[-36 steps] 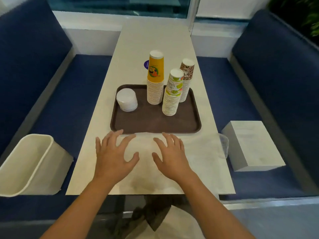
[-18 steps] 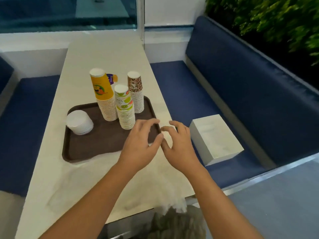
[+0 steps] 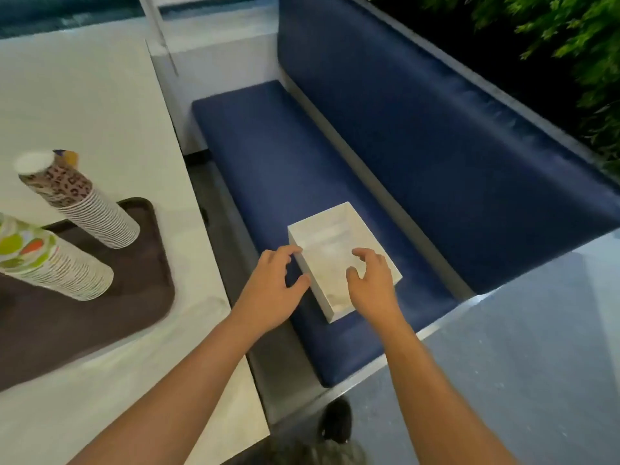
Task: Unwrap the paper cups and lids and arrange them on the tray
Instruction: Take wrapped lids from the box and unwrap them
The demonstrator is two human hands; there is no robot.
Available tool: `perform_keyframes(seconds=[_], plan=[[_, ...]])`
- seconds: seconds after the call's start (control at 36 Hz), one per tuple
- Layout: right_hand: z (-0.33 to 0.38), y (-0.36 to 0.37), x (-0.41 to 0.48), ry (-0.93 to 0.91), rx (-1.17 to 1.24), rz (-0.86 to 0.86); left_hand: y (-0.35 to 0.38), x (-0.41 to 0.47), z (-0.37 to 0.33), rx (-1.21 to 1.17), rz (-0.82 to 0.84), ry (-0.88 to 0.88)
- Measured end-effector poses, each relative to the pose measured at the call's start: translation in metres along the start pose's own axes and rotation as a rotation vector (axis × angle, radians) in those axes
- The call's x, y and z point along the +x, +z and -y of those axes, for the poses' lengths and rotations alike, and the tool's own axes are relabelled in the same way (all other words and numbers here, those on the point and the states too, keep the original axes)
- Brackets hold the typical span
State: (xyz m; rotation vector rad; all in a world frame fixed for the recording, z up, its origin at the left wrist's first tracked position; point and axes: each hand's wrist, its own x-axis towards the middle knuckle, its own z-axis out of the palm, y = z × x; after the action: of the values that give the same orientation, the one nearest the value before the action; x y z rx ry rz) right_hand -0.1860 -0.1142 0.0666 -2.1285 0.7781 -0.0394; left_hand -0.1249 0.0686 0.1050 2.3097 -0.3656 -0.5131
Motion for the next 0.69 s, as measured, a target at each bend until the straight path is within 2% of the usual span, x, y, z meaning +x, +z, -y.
perform_keyframes(seconds=[0.19, 0.5, 0.69], plan=[[-0.084, -0.003, 0.103, 0.178, -0.186, 0.221, 0.069, 0.073, 0.013, 0.032, 0.104, -0.107], [-0.131, 0.064, 0.168, 0.018, -0.714, 0.679, 0.134, 0.121, 0.05, 0.119, 0.23, -0.193], [-0.145, 0.093, 0.178, -0.011, -0.869, 0.715, 0.155, 0.127, 0.064, 0.15, 0.247, -0.209]])
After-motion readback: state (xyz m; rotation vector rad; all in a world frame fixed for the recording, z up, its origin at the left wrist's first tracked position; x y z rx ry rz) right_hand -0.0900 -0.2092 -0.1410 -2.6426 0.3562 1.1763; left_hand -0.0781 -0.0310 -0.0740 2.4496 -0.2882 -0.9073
